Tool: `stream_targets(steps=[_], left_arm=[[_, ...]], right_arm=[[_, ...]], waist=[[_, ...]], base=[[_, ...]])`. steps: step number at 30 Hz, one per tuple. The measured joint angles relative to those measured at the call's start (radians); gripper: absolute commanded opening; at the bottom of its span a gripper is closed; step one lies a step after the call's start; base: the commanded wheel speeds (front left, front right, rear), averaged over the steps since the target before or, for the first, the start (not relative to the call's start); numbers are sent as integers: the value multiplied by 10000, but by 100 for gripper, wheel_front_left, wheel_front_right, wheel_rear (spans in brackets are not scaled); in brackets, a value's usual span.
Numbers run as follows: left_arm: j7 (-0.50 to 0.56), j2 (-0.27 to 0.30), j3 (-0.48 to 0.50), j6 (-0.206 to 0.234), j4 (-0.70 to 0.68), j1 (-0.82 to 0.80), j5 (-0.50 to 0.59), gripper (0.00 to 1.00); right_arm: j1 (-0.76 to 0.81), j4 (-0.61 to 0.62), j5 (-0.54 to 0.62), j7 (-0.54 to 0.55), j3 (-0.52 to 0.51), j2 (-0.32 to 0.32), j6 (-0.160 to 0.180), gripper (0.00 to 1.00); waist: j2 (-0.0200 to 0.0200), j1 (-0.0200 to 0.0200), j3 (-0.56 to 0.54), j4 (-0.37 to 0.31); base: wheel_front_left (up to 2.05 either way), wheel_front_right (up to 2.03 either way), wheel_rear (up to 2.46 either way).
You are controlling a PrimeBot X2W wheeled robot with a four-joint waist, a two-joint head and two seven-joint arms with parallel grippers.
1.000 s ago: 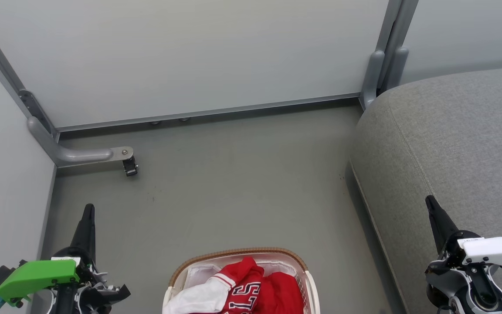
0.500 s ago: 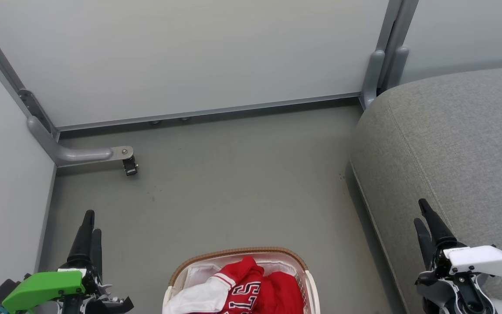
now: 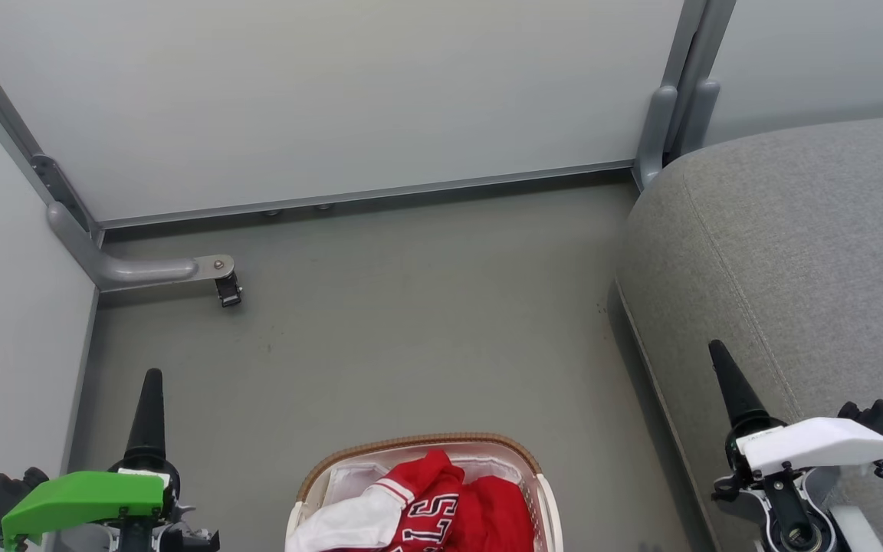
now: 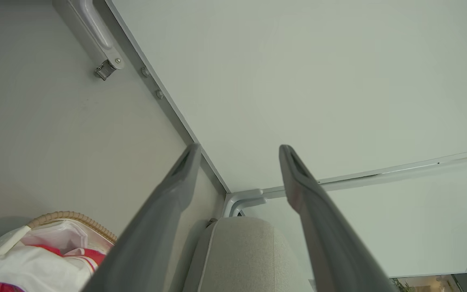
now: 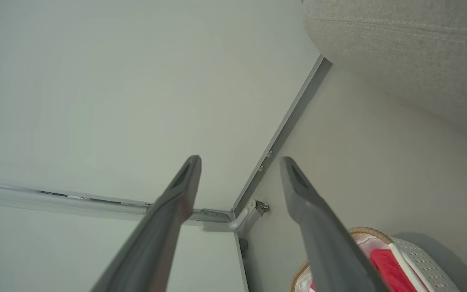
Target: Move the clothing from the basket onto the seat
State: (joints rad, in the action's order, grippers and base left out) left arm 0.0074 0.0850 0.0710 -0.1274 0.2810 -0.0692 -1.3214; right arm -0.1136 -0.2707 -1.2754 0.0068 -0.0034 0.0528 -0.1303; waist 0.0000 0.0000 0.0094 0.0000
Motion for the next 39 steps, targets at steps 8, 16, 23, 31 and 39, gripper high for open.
stream_targets(steps=[8, 16, 23, 31, 39], left_arm=[[-301, 75, -31, 0, -104, 1, 1730, 100], [-594, 94, -82, 0, -215, 12, 3409, 100], [-807, 244, -313, 0, -148, 62, 4541, 100], [-1064, 303, -523, 0, 42, 181, 5607, 100], [-1298, 334, -602, 0, 111, 227, 6667, 100]], right_arm=[[-37, -4, 1459, -303, 326, 0, 0, 100], [-90, 8, 2784, -583, 587, 6, 0, 100], [-153, -6, 3848, -800, 802, 12, -2, 100], [-172, -71, 4895, -1060, 972, 10, -2, 100], [-175, -136, 5904, -1302, 1127, -8, 0, 100]], waist=[[0, 0, 24, -4], [0, 0, 37, -4], [0, 0, 58, -22], [0, 0, 62, -31], [0, 0, 61, -18]], base=[[0, 0, 0], [0, 0, 0], [0, 0, 0], [0, 0, 0], [0, 0, 0]])
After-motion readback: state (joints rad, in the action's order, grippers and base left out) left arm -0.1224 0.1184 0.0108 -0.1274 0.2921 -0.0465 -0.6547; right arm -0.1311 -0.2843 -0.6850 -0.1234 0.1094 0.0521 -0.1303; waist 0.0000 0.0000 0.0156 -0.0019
